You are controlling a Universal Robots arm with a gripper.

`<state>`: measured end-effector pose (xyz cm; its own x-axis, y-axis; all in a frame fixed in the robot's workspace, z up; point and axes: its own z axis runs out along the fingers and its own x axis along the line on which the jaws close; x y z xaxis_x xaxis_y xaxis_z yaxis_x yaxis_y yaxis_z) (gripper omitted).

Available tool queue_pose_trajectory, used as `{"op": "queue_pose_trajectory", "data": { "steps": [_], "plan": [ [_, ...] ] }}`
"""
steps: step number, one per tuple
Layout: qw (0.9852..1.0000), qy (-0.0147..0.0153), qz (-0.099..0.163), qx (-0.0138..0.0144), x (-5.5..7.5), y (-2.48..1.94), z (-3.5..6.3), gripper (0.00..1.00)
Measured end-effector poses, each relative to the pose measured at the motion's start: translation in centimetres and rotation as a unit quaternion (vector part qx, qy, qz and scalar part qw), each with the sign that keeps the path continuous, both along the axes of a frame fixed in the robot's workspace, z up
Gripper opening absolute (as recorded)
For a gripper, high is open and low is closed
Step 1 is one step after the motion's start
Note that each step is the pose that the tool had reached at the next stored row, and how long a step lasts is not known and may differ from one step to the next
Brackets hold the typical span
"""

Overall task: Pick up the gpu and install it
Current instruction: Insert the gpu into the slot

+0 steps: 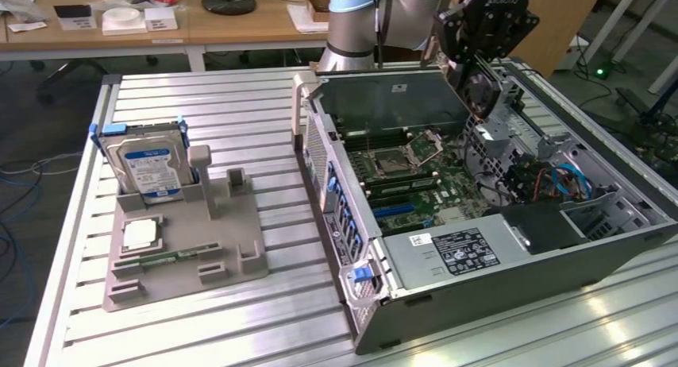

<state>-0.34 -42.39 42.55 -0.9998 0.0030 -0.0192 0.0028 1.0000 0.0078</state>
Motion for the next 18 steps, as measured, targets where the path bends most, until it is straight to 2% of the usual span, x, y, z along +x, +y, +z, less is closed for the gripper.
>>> {"op": "queue_pose_trajectory", "data": {
  "steps": [7,18],
  "plan": [
    [0.9996,0.0000,0.027,0.0007,0.00,0.00,0.00,0.28],
    [0.9972,0.0000,0.074,0.0007,0.00,-0.01,0.00,0.28]
  ]
}}
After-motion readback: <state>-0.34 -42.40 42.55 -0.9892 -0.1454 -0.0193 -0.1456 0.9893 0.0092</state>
